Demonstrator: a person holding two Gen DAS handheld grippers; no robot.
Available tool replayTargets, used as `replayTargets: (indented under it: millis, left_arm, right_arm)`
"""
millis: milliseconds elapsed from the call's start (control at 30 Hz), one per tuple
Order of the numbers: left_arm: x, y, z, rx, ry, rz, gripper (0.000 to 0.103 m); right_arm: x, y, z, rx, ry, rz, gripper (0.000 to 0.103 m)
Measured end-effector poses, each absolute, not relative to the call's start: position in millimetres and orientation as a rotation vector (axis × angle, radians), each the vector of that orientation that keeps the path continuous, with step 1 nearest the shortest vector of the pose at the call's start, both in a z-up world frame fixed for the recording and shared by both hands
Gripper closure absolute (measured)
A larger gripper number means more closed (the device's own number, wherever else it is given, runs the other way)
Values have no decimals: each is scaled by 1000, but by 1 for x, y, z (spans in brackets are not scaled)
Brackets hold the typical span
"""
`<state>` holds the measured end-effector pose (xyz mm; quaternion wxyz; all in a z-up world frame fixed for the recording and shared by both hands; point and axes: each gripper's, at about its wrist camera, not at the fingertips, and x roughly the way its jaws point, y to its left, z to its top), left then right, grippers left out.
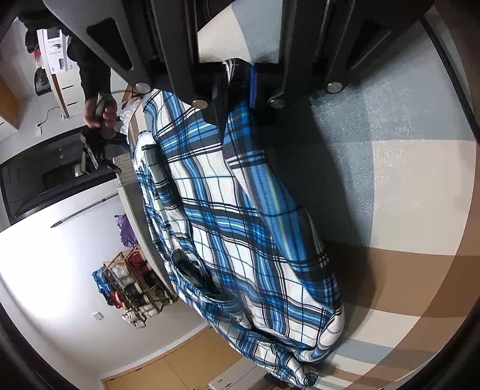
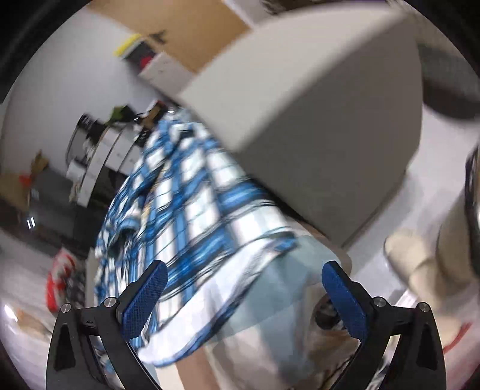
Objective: Fold large clothes
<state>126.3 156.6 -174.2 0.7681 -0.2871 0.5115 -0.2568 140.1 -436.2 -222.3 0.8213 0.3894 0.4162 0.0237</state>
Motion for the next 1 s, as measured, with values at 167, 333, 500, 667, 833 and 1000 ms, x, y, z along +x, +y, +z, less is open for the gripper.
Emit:
replayTargets:
  millis: [167,333,500,667,833,1000]
  left_arm:
    - [128,163,-170,-619,1116,-546,100]
    - [127,169,-164,-602,1111,-509,100]
    - [123,180,-162,-576,1115,-469,100]
    - [118,181,-163,-566,1123,-451,100]
    - [116,172,-161,-516,1125,-435,100]
    - [116,167,-160,-475,1123,-437,100]
  right_arm:
    - [156,-451,-247,936,888,75,0]
    - [172,-455,-268,1083,858,174,0]
    - [166,-464,-275,1256,733,263,0]
    - [146,-451,-235,1115,599,290,1]
    - [149,-427,-216,998,663,360,1]
    - [151,-420,-207,858,721,209,3]
